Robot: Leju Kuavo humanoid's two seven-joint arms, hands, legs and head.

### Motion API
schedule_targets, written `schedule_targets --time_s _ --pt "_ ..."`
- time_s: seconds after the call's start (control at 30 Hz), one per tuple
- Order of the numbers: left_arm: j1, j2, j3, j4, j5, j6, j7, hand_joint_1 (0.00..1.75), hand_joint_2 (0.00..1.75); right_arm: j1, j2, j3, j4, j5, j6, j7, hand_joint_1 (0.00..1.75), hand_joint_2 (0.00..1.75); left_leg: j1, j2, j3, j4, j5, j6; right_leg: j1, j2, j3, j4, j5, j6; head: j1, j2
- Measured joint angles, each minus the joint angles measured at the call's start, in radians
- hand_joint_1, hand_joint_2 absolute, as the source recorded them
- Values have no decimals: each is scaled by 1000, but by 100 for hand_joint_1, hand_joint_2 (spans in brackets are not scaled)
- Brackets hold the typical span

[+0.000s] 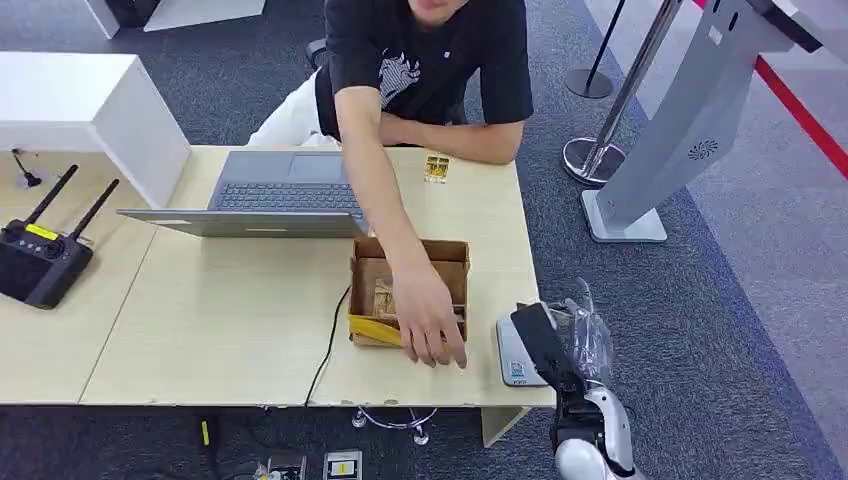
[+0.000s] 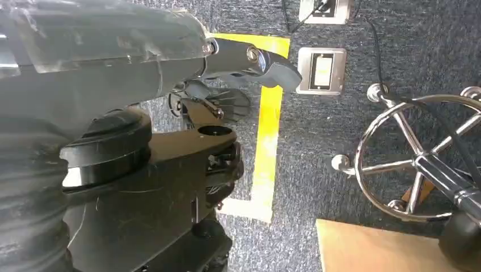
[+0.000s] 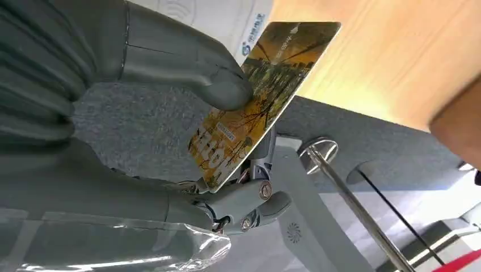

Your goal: Pass the card to the sensor for recognition and then transmit it.

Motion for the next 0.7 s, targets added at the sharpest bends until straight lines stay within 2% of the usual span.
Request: schedule_targets --time_s 0.7 --pt "12 22 -43 -39 76 34 -25 0 175 -17 31 34 194 -116 -9 -67 175 175 0 0 0 0 0 0 0 0 0 0 0 0 0 0"
